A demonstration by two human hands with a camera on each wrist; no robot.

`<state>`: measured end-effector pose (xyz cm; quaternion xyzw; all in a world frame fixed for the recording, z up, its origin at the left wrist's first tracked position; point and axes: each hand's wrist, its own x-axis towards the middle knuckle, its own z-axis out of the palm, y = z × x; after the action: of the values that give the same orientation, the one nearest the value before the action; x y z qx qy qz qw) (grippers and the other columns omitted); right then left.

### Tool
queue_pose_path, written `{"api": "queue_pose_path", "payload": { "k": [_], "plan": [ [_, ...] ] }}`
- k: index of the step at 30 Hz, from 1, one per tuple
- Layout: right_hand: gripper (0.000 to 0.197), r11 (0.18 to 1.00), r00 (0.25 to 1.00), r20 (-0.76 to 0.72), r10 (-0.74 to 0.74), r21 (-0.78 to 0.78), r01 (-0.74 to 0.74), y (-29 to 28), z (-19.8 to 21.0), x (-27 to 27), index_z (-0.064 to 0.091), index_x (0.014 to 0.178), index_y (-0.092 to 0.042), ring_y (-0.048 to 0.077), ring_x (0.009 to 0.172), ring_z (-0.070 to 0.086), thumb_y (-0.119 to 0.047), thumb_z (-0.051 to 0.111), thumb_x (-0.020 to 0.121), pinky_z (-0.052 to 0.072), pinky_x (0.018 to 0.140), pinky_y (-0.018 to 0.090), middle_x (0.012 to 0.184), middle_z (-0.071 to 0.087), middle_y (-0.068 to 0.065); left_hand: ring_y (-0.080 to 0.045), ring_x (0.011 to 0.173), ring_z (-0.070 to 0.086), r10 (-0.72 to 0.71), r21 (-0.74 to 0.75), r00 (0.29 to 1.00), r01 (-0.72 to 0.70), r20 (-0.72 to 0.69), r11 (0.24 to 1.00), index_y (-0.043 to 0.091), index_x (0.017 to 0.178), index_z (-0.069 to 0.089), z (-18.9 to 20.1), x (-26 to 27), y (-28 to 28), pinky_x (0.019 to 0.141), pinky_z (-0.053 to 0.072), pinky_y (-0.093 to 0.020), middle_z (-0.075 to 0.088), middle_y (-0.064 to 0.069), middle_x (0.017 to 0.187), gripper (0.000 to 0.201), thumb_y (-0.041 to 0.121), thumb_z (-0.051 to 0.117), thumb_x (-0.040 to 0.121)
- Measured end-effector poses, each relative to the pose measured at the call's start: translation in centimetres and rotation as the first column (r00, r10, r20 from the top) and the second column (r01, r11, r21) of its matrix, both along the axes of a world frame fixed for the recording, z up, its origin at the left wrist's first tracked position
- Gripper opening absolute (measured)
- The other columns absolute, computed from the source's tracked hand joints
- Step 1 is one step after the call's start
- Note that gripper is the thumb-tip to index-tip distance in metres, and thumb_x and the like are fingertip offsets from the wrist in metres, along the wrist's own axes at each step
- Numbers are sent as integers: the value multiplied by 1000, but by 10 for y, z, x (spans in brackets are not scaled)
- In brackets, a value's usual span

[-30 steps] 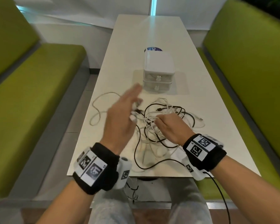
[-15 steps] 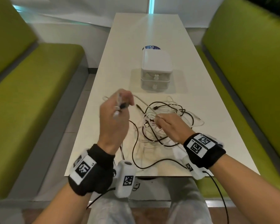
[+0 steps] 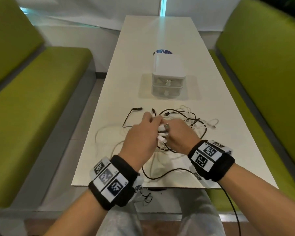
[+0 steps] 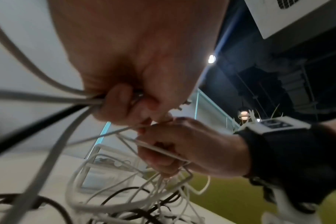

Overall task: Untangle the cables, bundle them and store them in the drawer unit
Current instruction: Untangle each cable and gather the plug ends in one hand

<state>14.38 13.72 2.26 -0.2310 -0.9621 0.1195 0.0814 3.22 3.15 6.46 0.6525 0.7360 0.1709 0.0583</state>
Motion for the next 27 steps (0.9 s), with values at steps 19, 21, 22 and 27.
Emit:
{"api": "queue_pose_path", "payload": {
  "k": [19,21,22,27],
  "plan": [
    [31,922,975,-186,-119,-385,39,-9,26,13,37,68,-30,16,56,44,-35,37,98,37,59,38,58,48,-2,-4,67,47,-93,305,796,-120,599,945,27,113,65,12,-44,-6,65,36,-14,48,9,69,40,-3,43,97],
    [32,898,980,-188,-67,-439,-22,-17,34,19,43,64,-23,19,58,48,-35,34,92,42,62,44,59,51,2,-5,61,44,-101,293,774,-114,626,949,26,112,65,15,-44,-10,59,33,-11,48,2,69,36,1,41,100],
    [35,895,984,-177,-25,-442,-57,-21,38,21,48,64,-20,20,60,51,-36,32,90,43,65,45,61,53,3,-4,58,44,-105,285,771,-102,628,953,25,112,65,17,-43,-11,56,31,-10,49,0,69,34,3,41,101],
    [43,888,977,66,201,-435,-153,-47,40,35,69,85,-21,10,64,58,-41,32,96,47,66,31,67,62,-1,1,53,47,-189,154,739,115,647,981,17,111,66,21,-40,-21,57,34,-5,52,-3,65,28,5,42,102]
  ]
}}
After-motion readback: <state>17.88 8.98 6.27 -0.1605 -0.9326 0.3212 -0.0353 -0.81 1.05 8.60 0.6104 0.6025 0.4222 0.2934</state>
